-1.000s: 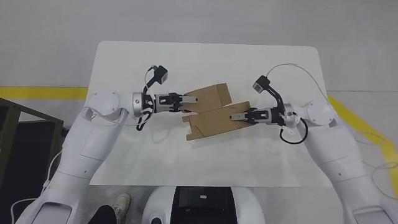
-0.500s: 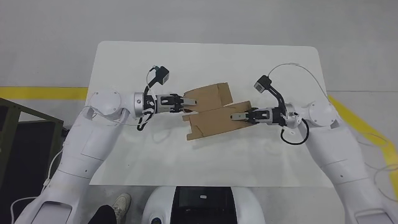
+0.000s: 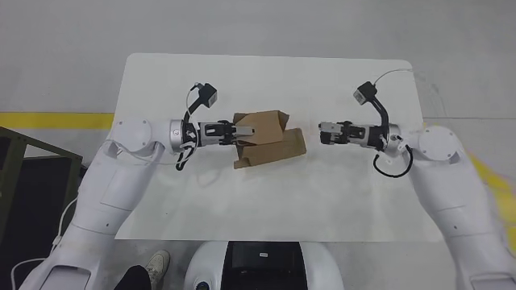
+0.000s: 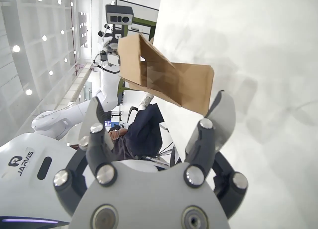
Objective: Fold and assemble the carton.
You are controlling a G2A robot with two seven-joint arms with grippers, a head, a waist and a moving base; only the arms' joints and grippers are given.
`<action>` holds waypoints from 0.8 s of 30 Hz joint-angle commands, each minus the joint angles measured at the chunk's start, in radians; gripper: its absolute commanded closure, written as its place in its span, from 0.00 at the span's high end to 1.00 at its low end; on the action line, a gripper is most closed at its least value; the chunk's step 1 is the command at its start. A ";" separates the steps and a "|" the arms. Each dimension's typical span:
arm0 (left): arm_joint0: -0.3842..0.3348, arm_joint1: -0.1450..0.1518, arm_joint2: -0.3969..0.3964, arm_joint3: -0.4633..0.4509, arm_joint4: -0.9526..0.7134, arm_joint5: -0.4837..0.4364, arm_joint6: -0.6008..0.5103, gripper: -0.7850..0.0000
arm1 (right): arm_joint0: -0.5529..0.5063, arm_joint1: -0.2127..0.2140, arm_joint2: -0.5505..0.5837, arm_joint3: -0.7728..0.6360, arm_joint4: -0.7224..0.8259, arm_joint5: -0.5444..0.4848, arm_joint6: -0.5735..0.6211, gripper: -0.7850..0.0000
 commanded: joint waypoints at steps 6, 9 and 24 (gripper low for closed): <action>0.007 0.002 0.011 -0.017 0.005 -0.003 -0.006 0.00 | -0.013 -0.007 -0.021 -0.080 0.138 -0.025 0.056 1.00; 0.009 0.003 0.013 -0.024 0.002 -0.005 -0.009 0.00 | 0.003 -0.018 -0.061 -0.070 0.177 -0.035 0.056 1.00; 0.009 0.005 0.027 -0.037 -0.017 -0.003 -0.030 0.00 | 0.095 -0.067 -0.215 0.048 0.284 -0.055 0.105 1.00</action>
